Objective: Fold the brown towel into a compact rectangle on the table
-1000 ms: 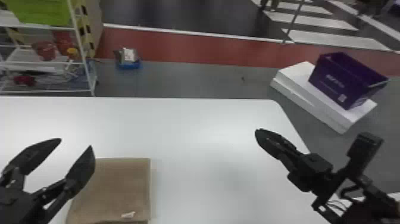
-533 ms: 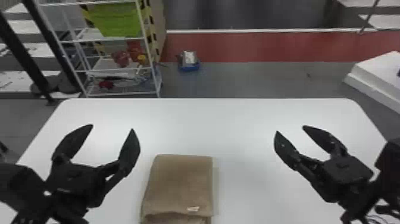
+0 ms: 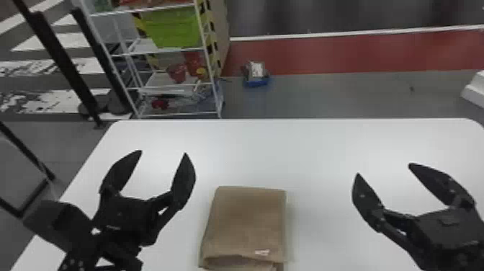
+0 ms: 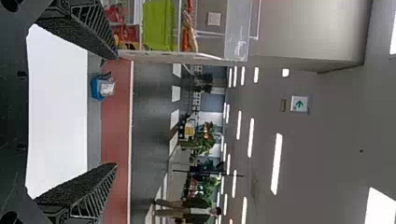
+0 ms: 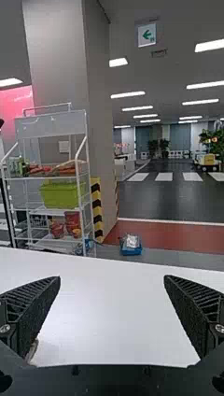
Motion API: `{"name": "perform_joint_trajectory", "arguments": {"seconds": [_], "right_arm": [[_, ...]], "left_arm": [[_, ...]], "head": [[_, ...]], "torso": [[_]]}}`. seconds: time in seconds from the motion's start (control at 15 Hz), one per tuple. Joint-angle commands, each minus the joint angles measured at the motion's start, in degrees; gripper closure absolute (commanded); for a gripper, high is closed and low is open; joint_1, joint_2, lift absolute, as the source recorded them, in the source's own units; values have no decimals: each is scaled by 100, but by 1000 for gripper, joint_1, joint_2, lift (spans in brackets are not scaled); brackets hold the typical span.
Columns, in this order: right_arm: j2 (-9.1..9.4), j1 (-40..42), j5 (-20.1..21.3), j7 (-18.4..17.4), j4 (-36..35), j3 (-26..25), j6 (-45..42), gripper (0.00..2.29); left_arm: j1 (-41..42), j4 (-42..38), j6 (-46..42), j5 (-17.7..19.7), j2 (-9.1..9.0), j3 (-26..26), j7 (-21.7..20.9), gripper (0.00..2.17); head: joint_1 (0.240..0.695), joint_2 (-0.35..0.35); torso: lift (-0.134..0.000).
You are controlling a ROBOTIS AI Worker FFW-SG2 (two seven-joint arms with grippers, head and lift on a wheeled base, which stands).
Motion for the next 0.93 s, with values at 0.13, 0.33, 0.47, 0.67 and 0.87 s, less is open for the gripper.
{"name": "perform_joint_trajectory", "arguments": {"seconds": [0.13, 0.33, 0.47, 0.67, 0.87], "right_arm": [[5, 49, -597, 518, 276, -865, -414, 80], [5, 49, -694, 421, 197, -1067, -308, 80], [5, -12, -650, 281, 215, -1032, -343, 80], [5, -65, -685, 237, 329, -1075, -466, 87], [5, -153, -720, 245, 522, -1119, -835, 100]], "left_arm": [[103, 91, -357, -4, 5, 130, -215, 76], [155, 39, -146, -4, -21, 192, -250, 80], [129, 83, -23, -13, -21, 192, -232, 80], [-20, 250, -41, 22, -30, 218, -179, 80], [-144, 408, -23, -22, -74, 218, -179, 83]], "head": [[695, 142], [695, 90], [695, 72], [695, 63], [695, 62]], "torso": [[-124], [-124], [-124], [-124], [-124]]}}
